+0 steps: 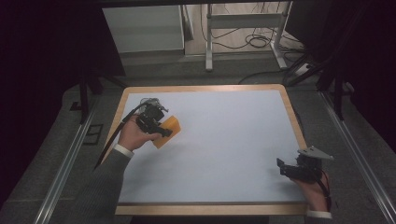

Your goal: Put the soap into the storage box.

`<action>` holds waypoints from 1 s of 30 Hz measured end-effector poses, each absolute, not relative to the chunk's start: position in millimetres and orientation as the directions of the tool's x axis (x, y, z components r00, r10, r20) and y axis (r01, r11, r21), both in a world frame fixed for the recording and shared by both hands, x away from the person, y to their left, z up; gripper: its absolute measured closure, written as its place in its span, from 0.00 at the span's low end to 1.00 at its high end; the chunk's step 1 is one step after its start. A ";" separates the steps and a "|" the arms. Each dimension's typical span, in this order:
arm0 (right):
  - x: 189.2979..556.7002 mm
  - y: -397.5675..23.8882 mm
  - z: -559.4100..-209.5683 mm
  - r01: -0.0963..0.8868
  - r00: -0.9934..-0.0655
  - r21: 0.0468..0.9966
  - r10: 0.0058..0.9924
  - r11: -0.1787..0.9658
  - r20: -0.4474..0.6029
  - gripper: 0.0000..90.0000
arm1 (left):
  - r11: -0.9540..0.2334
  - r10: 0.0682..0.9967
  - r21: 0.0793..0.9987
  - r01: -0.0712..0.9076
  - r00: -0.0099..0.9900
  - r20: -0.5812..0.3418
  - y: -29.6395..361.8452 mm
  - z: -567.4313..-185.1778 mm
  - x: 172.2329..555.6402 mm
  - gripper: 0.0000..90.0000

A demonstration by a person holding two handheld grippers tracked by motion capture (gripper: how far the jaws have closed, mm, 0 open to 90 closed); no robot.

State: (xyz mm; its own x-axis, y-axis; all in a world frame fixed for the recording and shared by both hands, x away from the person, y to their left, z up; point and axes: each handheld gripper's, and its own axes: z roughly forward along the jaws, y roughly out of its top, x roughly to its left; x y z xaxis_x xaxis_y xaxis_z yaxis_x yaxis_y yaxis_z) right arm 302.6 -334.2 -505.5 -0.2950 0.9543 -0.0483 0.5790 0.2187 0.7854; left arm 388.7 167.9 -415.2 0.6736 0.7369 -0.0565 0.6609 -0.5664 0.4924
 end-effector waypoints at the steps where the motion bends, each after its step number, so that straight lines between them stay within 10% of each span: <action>1: 302.7 -334.2 -505.6 0.578 -0.296 0.786 0.954 0.218 -0.047 0.08 | -0.566 0.737 0.493 0.661 0.673 -0.056 168.5 -414.2 389.5 0.68; 30: 302.1 -336.6 -504.3 0.577 -0.289 0.789 0.956 0.210 -0.043 0.08 | -0.503 0.778 0.528 0.684 0.625 -0.068 181.3 -395.2 409.2 0.68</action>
